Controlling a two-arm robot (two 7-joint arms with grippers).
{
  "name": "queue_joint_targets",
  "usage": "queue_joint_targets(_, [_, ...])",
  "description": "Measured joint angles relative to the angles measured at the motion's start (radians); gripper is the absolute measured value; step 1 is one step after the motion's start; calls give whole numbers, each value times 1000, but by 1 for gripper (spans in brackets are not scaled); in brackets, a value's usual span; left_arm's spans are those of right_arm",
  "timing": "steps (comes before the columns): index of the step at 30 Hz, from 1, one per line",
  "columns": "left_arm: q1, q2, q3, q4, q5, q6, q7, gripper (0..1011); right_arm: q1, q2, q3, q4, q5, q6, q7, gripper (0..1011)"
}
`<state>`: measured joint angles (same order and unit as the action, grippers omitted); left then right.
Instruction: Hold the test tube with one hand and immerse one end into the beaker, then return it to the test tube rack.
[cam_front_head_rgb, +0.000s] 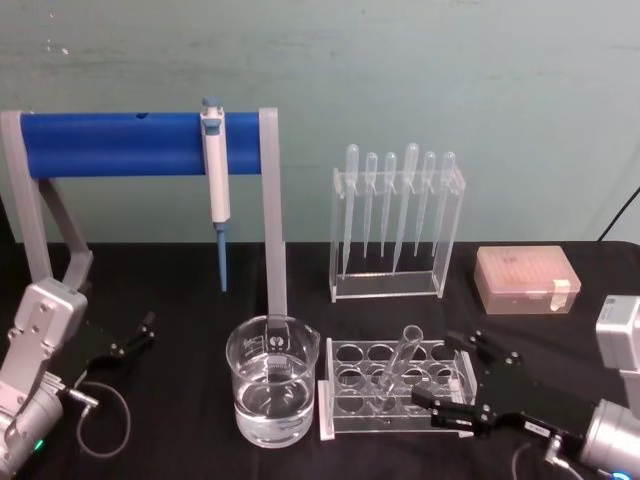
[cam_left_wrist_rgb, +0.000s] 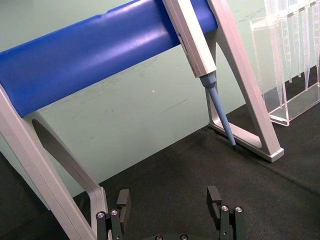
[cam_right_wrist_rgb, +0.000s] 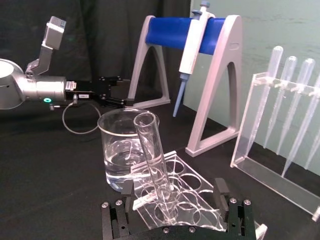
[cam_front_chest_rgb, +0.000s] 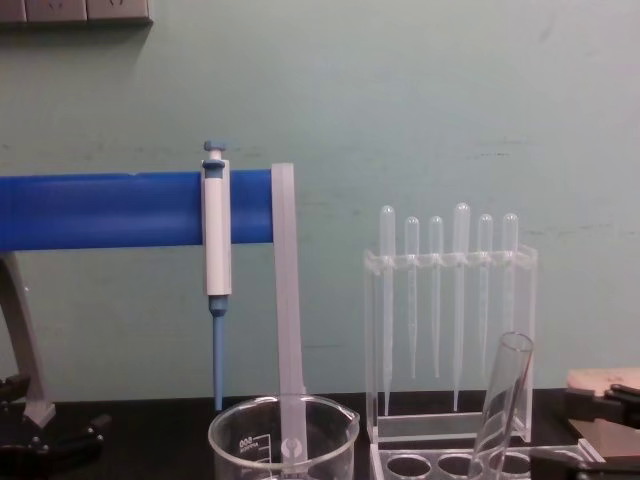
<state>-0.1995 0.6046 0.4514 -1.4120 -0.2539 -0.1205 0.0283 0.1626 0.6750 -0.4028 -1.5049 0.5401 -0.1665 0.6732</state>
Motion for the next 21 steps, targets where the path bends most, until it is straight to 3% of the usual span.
queue_joint_targets(8, [0,0,0,0,0,0,0,1000,80,-47,-28,93,-16,-35,88,1003])
queue_joint_targets(21, [0,0,0,0,0,0,0,1000,136,-89,-60,150,-15,-55,139,1003])
